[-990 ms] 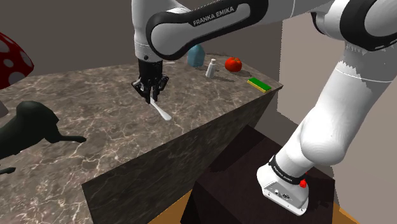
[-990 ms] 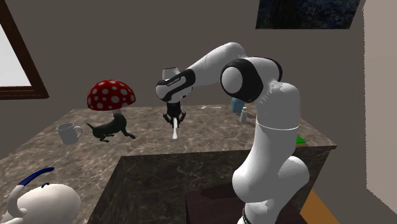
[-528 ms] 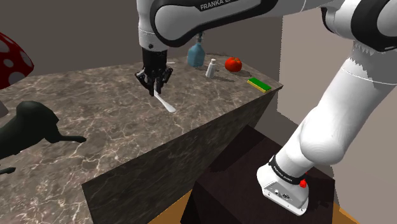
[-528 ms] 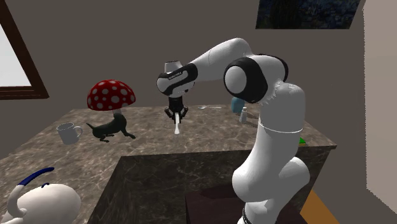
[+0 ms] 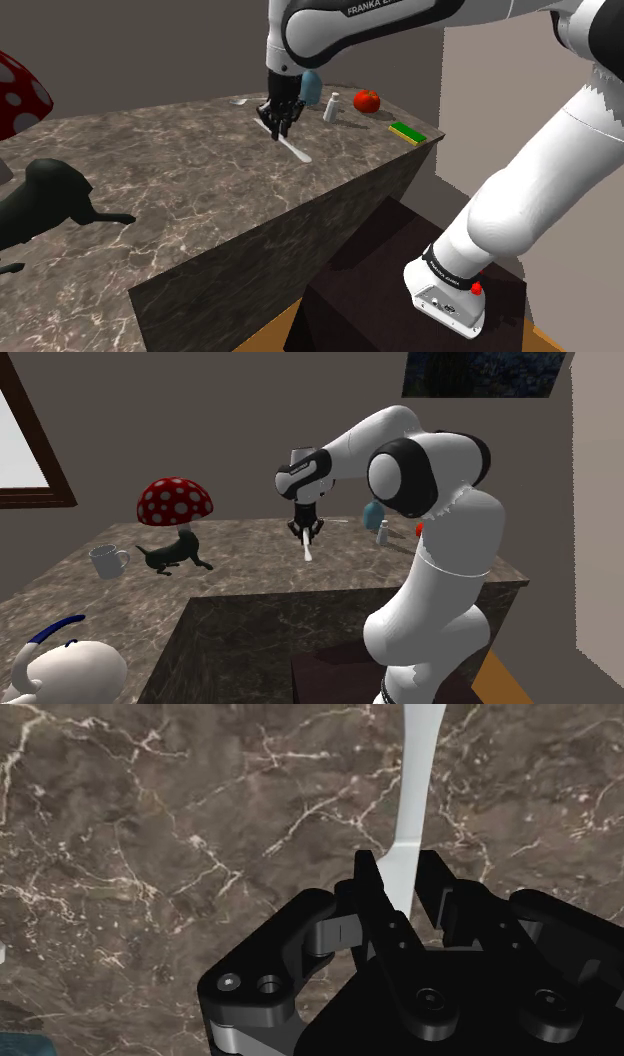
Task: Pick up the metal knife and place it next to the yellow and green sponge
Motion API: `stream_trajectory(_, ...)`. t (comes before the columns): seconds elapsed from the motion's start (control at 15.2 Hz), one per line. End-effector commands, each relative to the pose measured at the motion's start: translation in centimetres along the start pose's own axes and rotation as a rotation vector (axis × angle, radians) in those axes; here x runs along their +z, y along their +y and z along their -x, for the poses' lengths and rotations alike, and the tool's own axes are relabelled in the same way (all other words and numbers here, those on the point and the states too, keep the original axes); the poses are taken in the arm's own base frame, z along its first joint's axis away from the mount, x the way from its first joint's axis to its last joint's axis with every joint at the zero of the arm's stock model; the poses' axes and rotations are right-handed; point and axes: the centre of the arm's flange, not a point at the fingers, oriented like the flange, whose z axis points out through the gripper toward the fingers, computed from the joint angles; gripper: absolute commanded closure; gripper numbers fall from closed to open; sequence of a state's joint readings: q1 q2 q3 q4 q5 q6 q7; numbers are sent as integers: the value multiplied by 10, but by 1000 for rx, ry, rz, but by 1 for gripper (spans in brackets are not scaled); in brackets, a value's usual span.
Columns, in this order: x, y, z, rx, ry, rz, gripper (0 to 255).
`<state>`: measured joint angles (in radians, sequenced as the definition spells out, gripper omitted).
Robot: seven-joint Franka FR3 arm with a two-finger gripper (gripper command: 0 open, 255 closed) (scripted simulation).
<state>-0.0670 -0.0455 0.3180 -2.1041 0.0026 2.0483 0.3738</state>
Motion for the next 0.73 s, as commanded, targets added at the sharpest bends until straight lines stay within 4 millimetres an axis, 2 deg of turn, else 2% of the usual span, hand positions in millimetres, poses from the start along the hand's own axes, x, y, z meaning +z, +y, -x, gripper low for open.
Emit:
stream_trajectory(0.0,2,28,0,-2,0,-1,255)
stream_trajectory(0.66,4,160,5,-2,0,-1,255)
